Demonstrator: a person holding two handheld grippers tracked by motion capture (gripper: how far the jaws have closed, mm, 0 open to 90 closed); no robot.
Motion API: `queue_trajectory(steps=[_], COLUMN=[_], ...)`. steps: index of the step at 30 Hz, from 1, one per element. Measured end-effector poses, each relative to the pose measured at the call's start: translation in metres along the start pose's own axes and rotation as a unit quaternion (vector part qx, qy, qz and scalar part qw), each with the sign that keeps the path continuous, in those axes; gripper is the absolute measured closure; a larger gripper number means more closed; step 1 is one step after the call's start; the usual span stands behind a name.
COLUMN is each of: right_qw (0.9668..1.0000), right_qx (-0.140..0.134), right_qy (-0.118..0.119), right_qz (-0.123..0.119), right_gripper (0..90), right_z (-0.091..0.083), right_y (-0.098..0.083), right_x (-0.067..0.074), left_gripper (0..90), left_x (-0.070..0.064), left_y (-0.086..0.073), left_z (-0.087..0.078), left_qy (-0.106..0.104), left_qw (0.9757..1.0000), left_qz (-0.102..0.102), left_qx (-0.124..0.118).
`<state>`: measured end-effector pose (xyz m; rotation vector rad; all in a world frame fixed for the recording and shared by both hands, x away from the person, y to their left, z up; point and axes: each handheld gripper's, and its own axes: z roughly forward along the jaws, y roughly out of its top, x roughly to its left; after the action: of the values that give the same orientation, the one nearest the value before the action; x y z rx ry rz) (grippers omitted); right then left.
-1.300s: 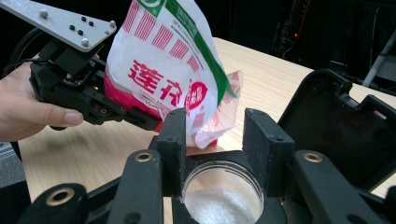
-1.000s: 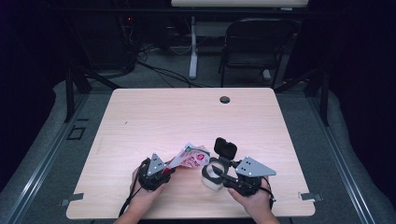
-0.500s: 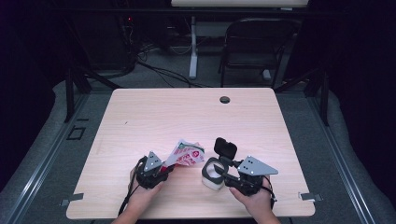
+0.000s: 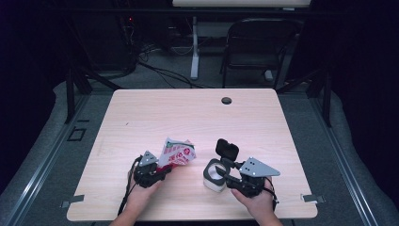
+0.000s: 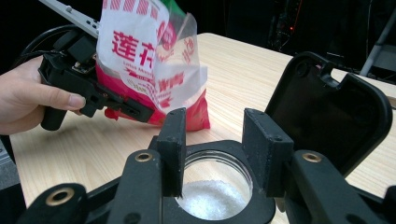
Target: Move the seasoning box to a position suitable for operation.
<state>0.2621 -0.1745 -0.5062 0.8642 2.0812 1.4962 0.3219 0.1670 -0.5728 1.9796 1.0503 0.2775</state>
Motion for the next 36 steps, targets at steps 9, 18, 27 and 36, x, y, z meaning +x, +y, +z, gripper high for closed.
queue_trajectory(steps=[9,18,27,36], right_qw=[1.0000,1.0000,1.0000,1.0000], right_qx=[-0.002,0.002,0.002,0.004], right_qy=[-0.002,-0.002,-0.003,-0.004], right_qz=[0.003,0.000,0.003,0.002], right_gripper=[60.3,60.4,60.3,60.3], right_z=[0.000,0.000,0.001,0.001], right_y=[-0.001,-0.001,-0.002,-0.003], right_x=[-0.001,-0.001,-0.002,-0.003], left_gripper=[73.9,74.0,74.0,74.1], left_x=[0.012,0.028,0.042,0.056], left_y=[0.000,0.000,0.000,-0.002], left_z=[-0.006,-0.017,-0.027,-0.034], left_qy=[0.009,0.030,0.054,0.086], left_qw=[0.9995,0.9976,0.9948,0.9912], left_qz=[-0.029,-0.054,-0.074,-0.088], left_qx=[-0.010,-0.030,-0.044,-0.047])
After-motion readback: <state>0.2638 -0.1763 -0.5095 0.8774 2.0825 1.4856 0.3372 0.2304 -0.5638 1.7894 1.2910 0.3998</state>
